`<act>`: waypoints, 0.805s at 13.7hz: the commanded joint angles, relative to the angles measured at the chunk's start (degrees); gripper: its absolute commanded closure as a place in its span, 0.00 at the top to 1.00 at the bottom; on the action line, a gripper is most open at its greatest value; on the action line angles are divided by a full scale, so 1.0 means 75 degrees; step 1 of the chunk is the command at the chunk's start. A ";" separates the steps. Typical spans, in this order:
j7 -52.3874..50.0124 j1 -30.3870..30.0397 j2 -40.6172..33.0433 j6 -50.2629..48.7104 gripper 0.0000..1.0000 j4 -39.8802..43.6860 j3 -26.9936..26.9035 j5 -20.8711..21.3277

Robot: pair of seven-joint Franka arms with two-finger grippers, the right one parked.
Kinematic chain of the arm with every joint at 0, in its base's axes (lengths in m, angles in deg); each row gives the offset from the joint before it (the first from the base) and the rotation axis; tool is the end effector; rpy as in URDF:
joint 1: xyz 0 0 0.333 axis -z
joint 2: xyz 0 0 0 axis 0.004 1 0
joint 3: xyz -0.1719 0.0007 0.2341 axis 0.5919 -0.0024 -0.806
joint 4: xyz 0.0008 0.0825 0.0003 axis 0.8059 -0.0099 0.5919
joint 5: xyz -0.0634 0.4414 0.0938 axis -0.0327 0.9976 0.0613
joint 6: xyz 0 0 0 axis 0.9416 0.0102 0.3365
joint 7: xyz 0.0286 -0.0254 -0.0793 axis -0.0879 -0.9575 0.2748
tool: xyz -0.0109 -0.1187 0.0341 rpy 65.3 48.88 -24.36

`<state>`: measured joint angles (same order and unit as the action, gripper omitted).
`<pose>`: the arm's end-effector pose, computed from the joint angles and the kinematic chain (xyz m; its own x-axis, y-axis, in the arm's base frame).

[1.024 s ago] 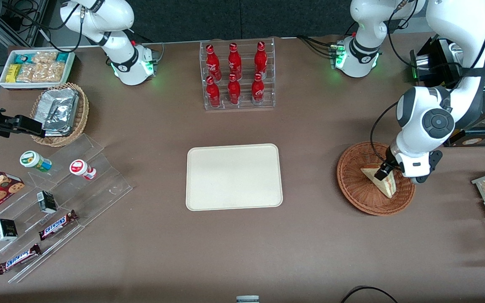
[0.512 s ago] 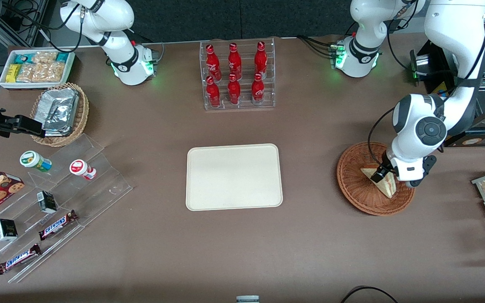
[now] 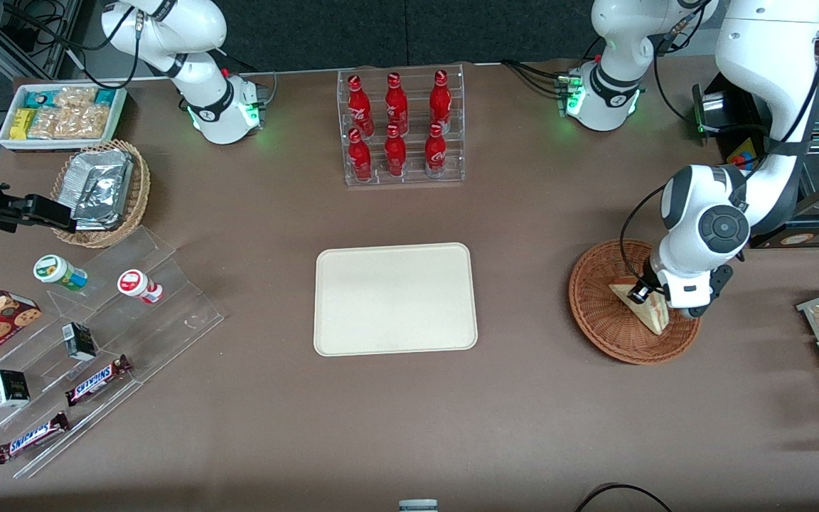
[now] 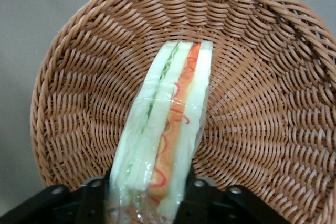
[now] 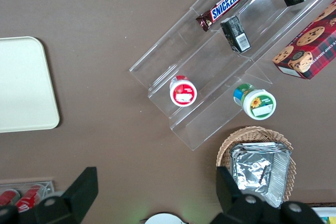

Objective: Place sandwich from basket to tray
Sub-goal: 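Close the left gripper on the sandwich and lift it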

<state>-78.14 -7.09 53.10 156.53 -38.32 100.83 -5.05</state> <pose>0.5849 -0.0447 0.1624 0.6761 0.7365 0.0195 0.7336 -0.6705 -0.1111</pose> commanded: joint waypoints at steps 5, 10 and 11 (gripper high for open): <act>0.0141 0.0223 -0.0143 -0.2611 0.12 0.1527 0.0319 0.0115; 0.0165 0.0329 -0.0202 -0.4527 0.12 0.3227 0.1431 0.0034; 0.0119 0.0341 -0.0086 -0.4551 0.12 0.3566 0.1747 0.0010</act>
<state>-77.27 -4.91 51.27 124.91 -16.30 110.98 -5.09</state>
